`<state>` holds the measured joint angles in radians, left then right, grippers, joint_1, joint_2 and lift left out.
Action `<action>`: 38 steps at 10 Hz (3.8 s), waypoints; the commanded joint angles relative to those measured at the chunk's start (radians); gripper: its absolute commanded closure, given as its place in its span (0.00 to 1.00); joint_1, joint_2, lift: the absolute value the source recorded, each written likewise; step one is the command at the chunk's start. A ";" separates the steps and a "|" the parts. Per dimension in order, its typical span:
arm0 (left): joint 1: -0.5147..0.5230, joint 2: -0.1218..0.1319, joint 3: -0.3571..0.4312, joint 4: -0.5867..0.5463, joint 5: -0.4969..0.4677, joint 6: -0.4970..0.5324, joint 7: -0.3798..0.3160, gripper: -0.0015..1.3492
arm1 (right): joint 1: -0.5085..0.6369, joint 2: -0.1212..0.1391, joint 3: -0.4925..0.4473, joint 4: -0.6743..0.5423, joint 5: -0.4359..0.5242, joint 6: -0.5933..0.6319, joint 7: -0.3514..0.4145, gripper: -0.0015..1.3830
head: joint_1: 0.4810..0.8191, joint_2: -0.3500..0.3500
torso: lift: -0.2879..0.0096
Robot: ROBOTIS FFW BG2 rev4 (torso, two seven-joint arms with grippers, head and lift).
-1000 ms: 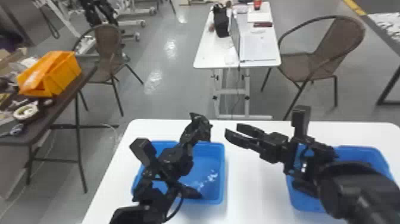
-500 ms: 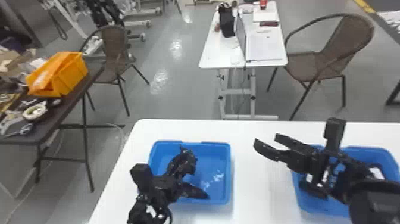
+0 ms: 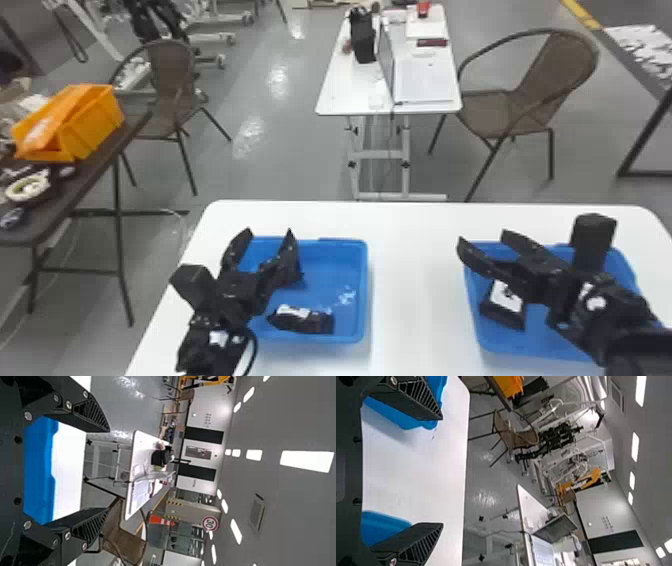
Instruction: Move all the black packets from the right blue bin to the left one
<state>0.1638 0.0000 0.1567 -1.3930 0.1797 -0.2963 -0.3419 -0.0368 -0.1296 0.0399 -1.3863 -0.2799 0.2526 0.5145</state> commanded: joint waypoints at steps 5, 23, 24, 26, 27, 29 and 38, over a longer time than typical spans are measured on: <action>0.026 -0.003 -0.025 -0.120 0.017 0.029 0.004 0.13 | 0.152 -0.018 -0.106 -0.014 0.064 0.007 -0.123 0.05 | 0.63 0.53 | 0.97; 0.042 -0.003 -0.017 -0.110 0.064 0.051 0.004 0.14 | -0.129 0.013 -0.021 0.454 0.174 0.011 -0.048 0.89 | 0.63 0.59 | 0.97; 0.042 -0.003 -0.017 -0.110 0.069 0.051 0.004 0.14 | -0.106 0.010 -0.023 0.412 0.156 0.024 -0.057 0.89 | 0.63 0.59 | 0.97; 0.039 -0.003 -0.022 -0.110 0.080 0.045 0.004 0.14 | -0.018 0.007 -0.037 0.240 0.157 0.039 -0.080 0.89 | 0.63 0.59 | 0.97; 0.039 -0.003 -0.022 -0.110 0.087 0.037 0.004 0.14 | 0.031 0.005 -0.055 0.131 0.162 0.050 -0.083 0.89 | 0.63 0.59 | 0.97; 0.039 -0.003 -0.025 -0.110 0.107 0.032 0.004 0.14 | 0.094 -0.007 -0.074 -0.056 0.153 0.077 -0.080 0.89 | 0.63 0.57 | 0.97; -0.041 0.000 -0.152 -0.178 0.359 0.227 -0.017 0.14 | -0.268 -0.139 0.517 -0.050 0.057 -0.010 0.078 0.89 | 0.63 0.78 | 0.97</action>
<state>0.1239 0.0036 -0.0008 -1.5587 0.5217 -0.1040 -0.3570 -0.2862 -0.2561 0.5244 -1.4397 -0.2181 0.2477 0.5921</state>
